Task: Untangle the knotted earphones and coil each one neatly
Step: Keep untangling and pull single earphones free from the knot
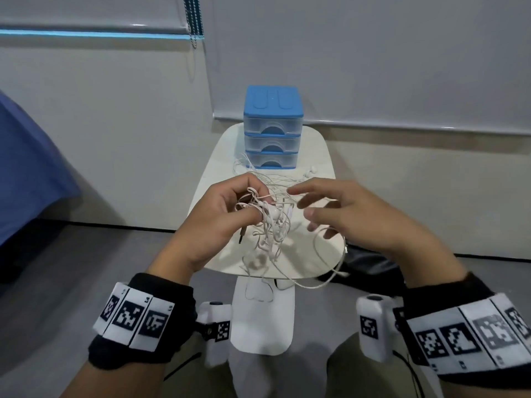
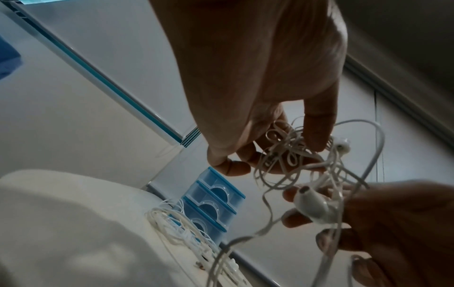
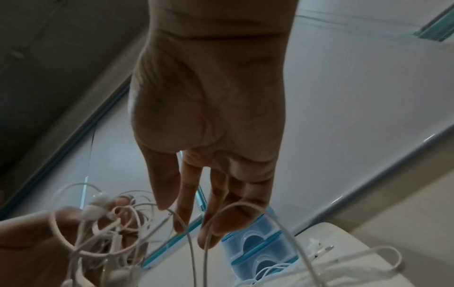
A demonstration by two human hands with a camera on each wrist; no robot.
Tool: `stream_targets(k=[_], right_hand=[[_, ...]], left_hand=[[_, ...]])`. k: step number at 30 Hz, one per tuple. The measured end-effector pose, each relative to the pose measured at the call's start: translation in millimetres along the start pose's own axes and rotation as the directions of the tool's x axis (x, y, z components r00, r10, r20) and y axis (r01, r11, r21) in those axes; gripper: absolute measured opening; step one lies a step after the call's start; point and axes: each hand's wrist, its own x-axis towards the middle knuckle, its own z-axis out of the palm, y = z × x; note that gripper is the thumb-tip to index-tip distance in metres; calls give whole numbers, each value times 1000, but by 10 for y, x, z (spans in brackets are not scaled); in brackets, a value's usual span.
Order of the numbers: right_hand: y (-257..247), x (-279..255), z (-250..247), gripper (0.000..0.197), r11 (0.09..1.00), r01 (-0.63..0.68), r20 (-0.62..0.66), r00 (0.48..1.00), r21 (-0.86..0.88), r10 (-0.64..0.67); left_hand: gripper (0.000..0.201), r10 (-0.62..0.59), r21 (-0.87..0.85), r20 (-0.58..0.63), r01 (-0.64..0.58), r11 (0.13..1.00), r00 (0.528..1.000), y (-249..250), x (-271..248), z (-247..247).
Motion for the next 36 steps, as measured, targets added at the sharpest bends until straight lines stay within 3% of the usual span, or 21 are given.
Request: stream_targets(k=[3,6,11,14,25,28,32,36], right_hand=[[-60,24,110,10,993,88,8,996,-82,-88],[-60,30,123,16,983,82,-32,996,-167,-88],[-40,-19,72,20,942,41,-148,984,-332,-95],[-57,-63,47,21,920,49,-218,965,-390,-143],[-47,49,203,16,981,174,-137,973,-81,-184],[-6,81,220,9,983,181,-151,972,-7,-180],[18,65,114,17,969,213,-225,958,127,-181],[-63,169,171,19,948,261,-156,960,184,-234]], left_hand=[[16,-8,55,-12,9,998,1000,34,-24,-11],[23,-28,86,-56,32,996,998,37,-36,-35],[77,-60,61,-85,65,996,995,13,-31,-1],[87,-45,105,-70,53,993,997,24,-18,40],[83,-24,323,-24,30,946,999,114,5,99],[76,-42,275,-21,46,960,999,124,14,52],[69,-108,209,-32,112,972,994,152,38,-4],[65,-179,143,-12,179,973,984,158,93,58]])
